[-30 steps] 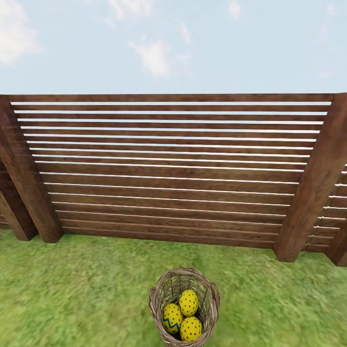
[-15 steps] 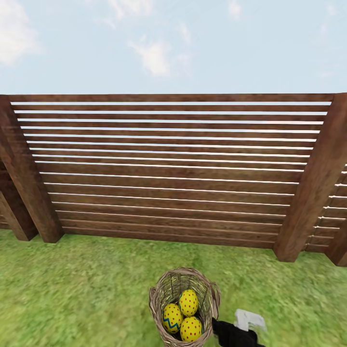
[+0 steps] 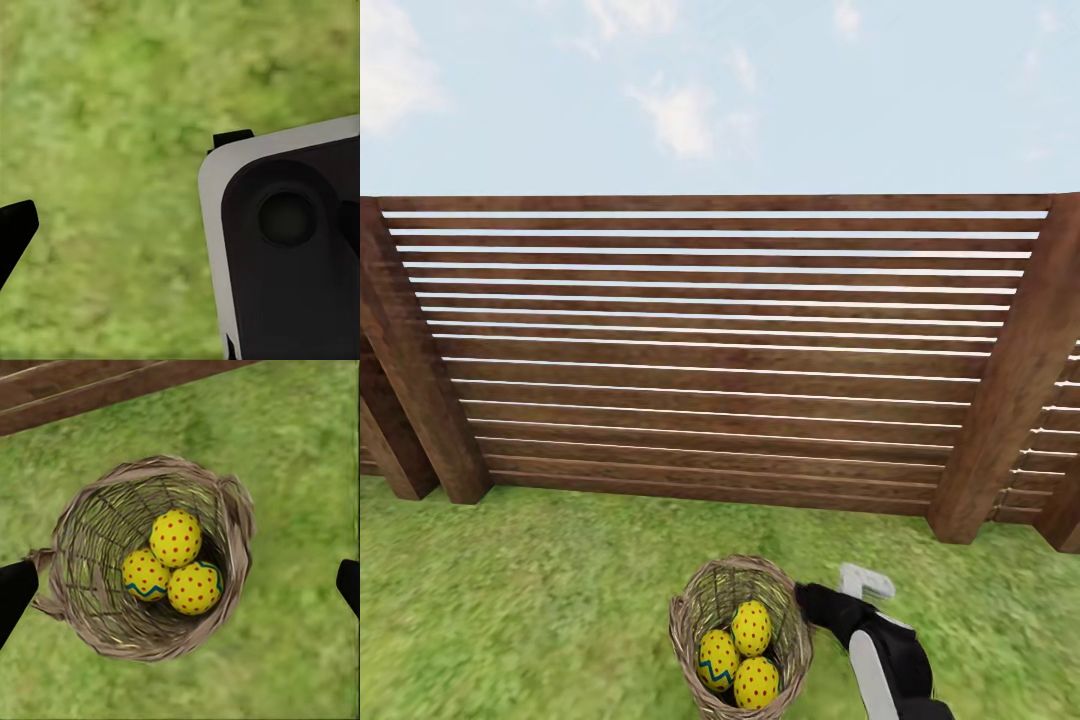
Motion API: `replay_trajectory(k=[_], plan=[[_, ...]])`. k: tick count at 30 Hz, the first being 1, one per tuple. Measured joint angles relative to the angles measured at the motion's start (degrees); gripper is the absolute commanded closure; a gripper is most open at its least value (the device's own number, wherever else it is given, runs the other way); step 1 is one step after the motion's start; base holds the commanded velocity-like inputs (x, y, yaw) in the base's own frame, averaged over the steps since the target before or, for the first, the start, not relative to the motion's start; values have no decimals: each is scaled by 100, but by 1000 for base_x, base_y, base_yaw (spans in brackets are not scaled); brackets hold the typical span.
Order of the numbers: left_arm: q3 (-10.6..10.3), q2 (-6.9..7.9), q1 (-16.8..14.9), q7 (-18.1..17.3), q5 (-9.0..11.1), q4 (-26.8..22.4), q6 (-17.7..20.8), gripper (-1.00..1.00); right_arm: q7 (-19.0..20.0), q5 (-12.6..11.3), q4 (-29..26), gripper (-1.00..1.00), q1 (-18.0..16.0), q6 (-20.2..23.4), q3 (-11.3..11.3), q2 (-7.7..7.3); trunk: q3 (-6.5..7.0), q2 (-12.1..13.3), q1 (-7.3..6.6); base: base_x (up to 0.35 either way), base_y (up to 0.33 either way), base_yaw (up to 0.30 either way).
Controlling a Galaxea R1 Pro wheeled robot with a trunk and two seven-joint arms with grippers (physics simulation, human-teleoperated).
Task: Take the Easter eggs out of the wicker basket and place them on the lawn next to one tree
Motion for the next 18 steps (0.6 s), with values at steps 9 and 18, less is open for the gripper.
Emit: replay_trajectory(k=[9,18], plan=[[55,15,-50,16,72,-19,21,-100,-1085,-68,1071,-100,-1192,45,-21,-1,1,0,0,0,0,0],[72,286,-263,-48,212,-352,104,-100,-1304,-76,2403,-100,-1946,38,-28,-1,0,0,0,0,0,0]])
